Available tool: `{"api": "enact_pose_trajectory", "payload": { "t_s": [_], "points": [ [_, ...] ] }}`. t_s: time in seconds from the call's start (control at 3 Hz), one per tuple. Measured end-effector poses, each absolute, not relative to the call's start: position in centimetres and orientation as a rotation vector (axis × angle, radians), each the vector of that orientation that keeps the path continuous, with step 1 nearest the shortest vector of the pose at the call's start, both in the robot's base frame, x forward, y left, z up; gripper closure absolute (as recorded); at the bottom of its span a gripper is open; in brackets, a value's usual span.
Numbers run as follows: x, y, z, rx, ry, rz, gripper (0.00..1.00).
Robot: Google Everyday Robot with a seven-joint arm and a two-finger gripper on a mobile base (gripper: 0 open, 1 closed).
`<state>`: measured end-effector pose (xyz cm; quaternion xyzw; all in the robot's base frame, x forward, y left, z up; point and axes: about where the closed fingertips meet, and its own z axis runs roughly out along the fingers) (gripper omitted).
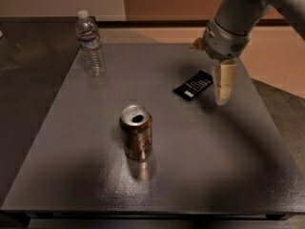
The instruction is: Move rxbar chocolate near orange can
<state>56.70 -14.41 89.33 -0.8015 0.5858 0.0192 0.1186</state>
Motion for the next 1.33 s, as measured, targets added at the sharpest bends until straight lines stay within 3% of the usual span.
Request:
{"api": "enact_pose_trajectory", "payload": {
  "t_s": [1.33],
  "points": [
    [60.1,-12.3,84.4,-2.570,1.674,0.082,0.00]
  ]
}}
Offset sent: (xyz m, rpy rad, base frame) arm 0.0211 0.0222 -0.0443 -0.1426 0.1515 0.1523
